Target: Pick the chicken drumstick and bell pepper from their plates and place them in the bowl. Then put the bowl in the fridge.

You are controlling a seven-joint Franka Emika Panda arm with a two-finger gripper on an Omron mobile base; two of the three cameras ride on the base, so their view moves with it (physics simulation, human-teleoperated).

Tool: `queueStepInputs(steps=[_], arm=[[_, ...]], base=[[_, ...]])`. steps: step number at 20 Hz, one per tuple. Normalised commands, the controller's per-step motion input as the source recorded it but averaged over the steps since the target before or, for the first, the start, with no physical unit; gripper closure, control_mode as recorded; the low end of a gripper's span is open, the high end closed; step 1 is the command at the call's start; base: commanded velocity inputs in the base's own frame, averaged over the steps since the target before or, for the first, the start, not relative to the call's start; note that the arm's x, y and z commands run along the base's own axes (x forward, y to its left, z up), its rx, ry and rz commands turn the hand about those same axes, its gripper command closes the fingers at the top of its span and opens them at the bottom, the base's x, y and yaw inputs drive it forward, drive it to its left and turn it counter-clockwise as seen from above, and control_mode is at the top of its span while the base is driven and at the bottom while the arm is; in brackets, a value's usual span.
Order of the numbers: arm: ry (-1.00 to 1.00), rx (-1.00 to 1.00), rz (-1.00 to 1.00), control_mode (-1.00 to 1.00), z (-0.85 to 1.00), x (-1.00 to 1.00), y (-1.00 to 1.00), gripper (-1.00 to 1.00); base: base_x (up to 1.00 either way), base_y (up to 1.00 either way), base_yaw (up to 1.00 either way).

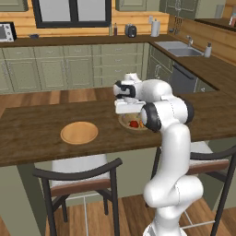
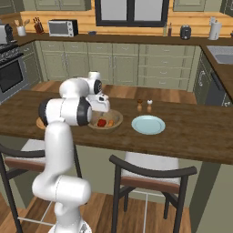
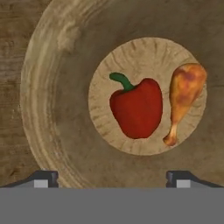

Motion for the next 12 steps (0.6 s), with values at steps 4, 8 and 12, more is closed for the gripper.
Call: queueStepInputs(steps=[4,8,12], arm=[[0.05,-0.11,0.15,-1.0,0.0,-0.07,0.2,-1.0],[0.04,-0.1,0.18,-1.0,-0.03,0.0,0.03,-1.0],[0.07,-0.03,0.19,-1.0,-0.04,0.0,0.06,-1.0]], base=[[0.0,0.0,0.0],[0.0,0.0,0.0],[0.0,0.0,0.0]])
